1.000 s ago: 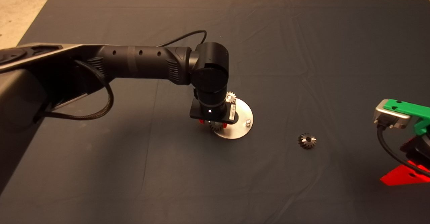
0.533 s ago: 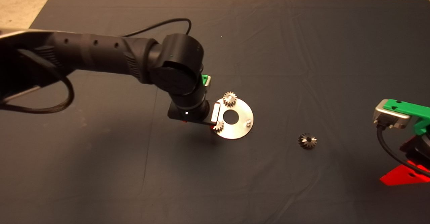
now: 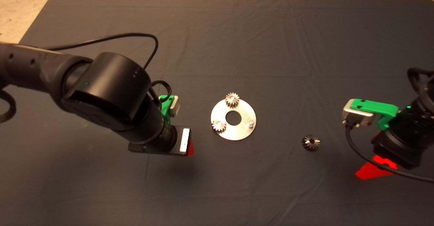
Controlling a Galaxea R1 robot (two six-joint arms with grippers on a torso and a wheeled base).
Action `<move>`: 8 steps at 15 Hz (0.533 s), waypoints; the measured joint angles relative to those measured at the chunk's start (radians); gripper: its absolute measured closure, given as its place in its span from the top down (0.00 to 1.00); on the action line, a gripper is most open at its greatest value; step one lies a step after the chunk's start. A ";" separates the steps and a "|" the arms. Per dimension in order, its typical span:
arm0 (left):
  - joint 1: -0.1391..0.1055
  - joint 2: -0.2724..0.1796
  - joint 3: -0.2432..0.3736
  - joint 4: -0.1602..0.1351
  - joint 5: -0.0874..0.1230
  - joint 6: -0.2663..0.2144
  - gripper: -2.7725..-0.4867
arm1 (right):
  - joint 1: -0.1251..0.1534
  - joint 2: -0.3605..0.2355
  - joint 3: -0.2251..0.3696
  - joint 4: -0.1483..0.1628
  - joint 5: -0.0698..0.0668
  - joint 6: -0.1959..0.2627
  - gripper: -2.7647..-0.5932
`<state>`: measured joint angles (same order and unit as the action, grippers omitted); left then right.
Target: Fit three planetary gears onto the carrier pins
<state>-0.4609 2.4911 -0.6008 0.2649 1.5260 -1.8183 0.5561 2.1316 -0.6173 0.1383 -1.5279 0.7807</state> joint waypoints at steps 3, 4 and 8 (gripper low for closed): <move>0.000 -0.018 0.028 -0.015 0.001 -0.043 0.80 | -0.049 0.035 -0.068 -0.041 -0.003 -0.096 0.98; 0.000 -0.021 0.033 -0.018 0.000 -0.053 0.81 | -0.061 0.050 -0.084 -0.057 -0.001 -0.130 0.98; 0.000 -0.026 0.051 -0.026 0.000 -0.079 0.87 | -0.083 0.061 -0.111 -0.094 0.000 -0.237 0.98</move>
<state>-0.4613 2.4651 -0.5498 0.2389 1.5260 -1.8974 0.4734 2.1923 -0.7282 0.0443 -1.5279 0.5435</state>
